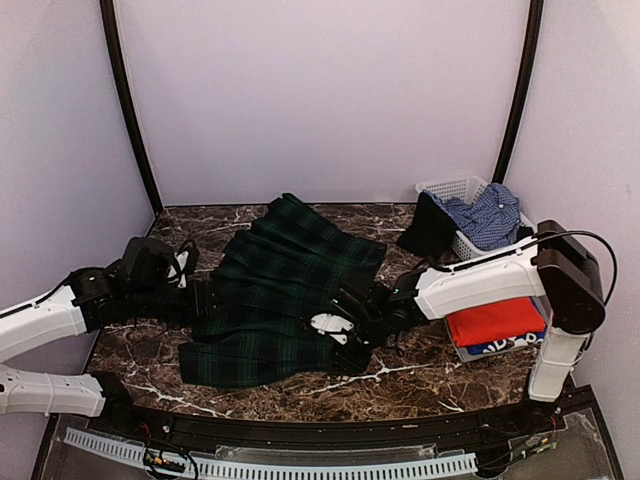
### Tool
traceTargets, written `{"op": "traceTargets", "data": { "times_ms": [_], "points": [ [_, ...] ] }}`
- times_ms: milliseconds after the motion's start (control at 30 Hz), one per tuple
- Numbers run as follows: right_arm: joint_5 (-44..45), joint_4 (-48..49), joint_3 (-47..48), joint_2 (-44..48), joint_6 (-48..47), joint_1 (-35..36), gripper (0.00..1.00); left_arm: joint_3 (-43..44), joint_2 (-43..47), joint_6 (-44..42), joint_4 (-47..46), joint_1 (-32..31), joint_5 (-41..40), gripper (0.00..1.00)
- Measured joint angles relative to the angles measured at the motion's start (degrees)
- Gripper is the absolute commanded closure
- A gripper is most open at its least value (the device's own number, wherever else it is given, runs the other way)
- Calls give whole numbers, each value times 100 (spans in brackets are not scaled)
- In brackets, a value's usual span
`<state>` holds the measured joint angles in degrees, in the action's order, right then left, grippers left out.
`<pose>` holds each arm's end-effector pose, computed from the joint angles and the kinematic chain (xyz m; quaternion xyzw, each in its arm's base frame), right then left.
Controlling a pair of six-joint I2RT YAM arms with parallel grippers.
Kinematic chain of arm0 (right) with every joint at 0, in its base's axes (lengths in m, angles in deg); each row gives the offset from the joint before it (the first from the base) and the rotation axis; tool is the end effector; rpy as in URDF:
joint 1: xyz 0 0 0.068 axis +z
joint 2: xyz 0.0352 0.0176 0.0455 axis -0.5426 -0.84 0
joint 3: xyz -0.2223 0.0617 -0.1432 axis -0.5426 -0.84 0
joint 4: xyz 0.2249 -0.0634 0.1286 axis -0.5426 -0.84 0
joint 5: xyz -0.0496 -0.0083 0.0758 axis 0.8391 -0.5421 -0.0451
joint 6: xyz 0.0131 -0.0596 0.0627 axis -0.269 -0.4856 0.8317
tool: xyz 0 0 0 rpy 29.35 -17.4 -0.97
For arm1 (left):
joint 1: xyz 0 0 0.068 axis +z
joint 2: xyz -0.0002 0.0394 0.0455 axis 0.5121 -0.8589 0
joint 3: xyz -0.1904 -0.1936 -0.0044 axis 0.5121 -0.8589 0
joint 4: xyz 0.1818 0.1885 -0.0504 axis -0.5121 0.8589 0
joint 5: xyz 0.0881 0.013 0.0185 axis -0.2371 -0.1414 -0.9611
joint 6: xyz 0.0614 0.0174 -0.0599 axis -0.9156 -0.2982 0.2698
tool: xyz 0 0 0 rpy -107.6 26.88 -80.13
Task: Fold and stack the mixed laundry pile
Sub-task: Pick up the flattened skirt from the center of the board.
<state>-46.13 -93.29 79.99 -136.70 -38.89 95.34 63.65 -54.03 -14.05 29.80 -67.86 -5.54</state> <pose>0.1612 0.3458 0.1197 -0.5344 0.8048 0.2104 0.1495 0.1873 -0.1528 0.2268 -0.0308 0.8901 -0.3346 0.3078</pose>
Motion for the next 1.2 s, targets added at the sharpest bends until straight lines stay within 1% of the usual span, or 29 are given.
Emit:
{"op": "traceTargets", "data": {
  "times_ms": [100, 200, 333, 467, 567, 667, 800, 967, 1100, 1200],
  "points": [
    [46, 15, 160, -380, -72, 0, 67, -367, 343, 557, 179, -706, -44, 46],
    [57, 70, 313, -503, -101, 0, 72, -555, 538, 1051, 409, -1239, -190, 46],
    [50, 111, 306, -507, -131, 7, 86, -638, 564, 1655, 715, -1757, -382, 45],
    [96, 94, 299, -518, -109, 28, 100, -721, 560, 2267, 946, -2144, -586, 44],
    [142, 85, 315, -522, -122, 57, 100, -776, 540, 2796, 1141, -2354, -748, 44],
    [219, 15, 376, -542, -116, 105, 100, -828, 546, 3316, 1298, -2487, -892, 47],
    [282, -59, 437, -557, -114, 175, 100, -1064, 706, 4057, 1456, -2549, -1060, 48],
    [358, -164, 485, -564, -111, 229, 100, -1152, 813, 4931, 1950, -2553, -1473, 48],
    [376, -197, 501, -564, -109, 238, 100, -1152, 669, 5333, 2151, -2553, -1718, 47],
    [402, -260, 535, -564, -109, 251, 100, -1150, 358, 5525, 2190, -2553, -1808, 47]
  ]
}}
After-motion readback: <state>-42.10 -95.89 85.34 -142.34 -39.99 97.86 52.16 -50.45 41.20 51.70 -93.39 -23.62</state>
